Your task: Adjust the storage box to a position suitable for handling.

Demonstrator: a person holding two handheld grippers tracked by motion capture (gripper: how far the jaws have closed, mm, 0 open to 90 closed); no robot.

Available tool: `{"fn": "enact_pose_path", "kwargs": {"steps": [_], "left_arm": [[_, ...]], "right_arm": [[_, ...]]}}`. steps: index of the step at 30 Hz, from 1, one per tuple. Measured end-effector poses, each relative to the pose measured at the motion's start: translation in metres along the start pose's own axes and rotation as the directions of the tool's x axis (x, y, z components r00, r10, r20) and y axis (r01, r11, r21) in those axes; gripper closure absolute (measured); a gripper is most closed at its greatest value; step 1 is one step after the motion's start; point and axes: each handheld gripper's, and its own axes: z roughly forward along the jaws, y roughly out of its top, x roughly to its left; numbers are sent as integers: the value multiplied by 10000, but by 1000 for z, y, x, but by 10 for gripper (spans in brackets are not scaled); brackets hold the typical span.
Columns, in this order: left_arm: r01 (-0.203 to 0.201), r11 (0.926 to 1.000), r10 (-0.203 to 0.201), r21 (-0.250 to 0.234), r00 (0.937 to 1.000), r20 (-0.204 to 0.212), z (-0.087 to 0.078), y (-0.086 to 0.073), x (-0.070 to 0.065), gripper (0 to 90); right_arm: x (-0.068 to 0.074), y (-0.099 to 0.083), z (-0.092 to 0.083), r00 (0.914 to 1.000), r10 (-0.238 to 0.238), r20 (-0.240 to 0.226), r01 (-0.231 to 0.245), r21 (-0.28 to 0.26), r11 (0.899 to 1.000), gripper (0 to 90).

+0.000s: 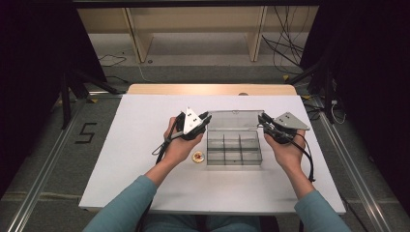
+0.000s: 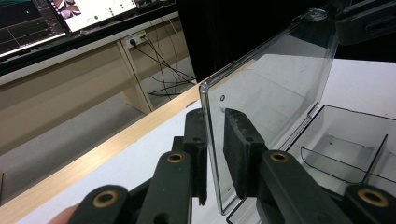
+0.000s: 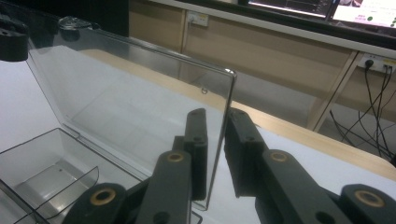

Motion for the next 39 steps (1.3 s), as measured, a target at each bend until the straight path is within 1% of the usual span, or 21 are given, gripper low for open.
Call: {"fn": "enact_pose_path", "kwargs": {"steps": [1,6,8,11,18,20,23,29,39], "left_arm": [[-43,10000,43,36,10000,-8,0,0,0,784],[34,9999,-34,101,10000,2,3,-2,0,774],[-32,9998,31,179,10000,20,3,-2,1,770],[86,9999,-87,145,10000,14,4,-3,0,767],[239,9997,-239,-35,9997,-46,5,-1,2,765],[246,9997,-246,6,9997,-44,5,-1,3,761],[403,9992,-403,-30,9992,-80,7,-1,3,761],[419,9991,-418,116,9991,-82,11,-4,4,757],[471,9985,-469,291,9988,-103,16,-8,4,756]], "right_arm": [[0,0,0,10000,28,0,-28,18,10000,790],[0,-2,3,10000,52,-7,-52,76,10000,783],[-1,-2,4,10000,66,-7,-65,152,9999,782],[-1,-3,5,9999,123,-14,-123,183,9998,780],[-2,-1,5,9997,224,-52,-224,22,9997,776],[-2,0,6,9996,265,-29,-265,-13,9996,771],[-2,0,7,9997,253,11,-253,-3,9997,767],[-2,-1,10,9994,347,30,-347,9,9994,753],[-2,-4,16,9992,387,57,-388,183,9991,737]]}}
